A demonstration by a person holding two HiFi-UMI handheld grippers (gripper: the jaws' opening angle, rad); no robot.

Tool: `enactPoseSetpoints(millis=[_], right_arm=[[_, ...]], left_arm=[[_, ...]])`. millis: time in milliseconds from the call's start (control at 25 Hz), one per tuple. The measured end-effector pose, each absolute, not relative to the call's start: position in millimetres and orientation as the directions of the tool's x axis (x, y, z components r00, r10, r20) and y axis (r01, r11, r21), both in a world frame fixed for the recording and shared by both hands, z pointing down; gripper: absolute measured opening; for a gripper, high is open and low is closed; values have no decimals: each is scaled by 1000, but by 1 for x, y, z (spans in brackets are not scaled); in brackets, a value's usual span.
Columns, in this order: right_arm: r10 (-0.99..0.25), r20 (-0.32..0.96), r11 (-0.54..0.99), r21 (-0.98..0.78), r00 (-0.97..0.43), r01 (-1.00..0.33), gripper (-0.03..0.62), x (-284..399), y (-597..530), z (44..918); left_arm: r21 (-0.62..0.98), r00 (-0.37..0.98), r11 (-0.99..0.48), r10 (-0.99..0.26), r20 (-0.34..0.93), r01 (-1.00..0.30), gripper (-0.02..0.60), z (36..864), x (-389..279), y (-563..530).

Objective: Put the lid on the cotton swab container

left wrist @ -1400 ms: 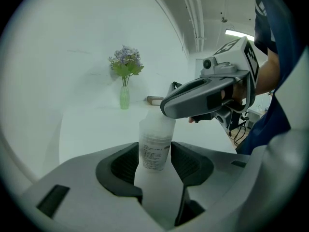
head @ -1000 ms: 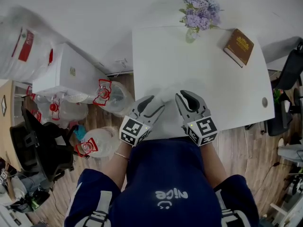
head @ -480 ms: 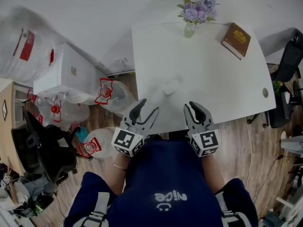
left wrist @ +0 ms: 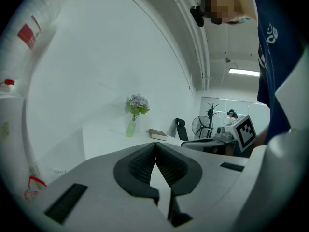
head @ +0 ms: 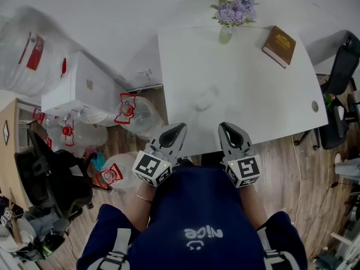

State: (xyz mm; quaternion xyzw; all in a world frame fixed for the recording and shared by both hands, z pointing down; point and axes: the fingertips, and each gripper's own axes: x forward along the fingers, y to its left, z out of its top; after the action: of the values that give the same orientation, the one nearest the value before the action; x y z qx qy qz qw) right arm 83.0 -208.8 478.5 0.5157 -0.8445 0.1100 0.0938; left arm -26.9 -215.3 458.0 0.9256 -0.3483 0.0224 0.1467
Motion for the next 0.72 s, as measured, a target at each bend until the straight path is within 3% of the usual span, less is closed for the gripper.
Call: enactPoseSetpoints(millis=[160, 720], right_arm=[[-848, 265, 445, -113, -458, -888, 52, 79, -207, 476], [-855, 273, 438, -71, -440, -896, 49, 76, -202, 474]], left_arm=[[262, 786, -745, -606, 120, -614, 18, 456, -24, -209], [199, 741, -714, -652, 160, -671, 18, 455, -34, -210]])
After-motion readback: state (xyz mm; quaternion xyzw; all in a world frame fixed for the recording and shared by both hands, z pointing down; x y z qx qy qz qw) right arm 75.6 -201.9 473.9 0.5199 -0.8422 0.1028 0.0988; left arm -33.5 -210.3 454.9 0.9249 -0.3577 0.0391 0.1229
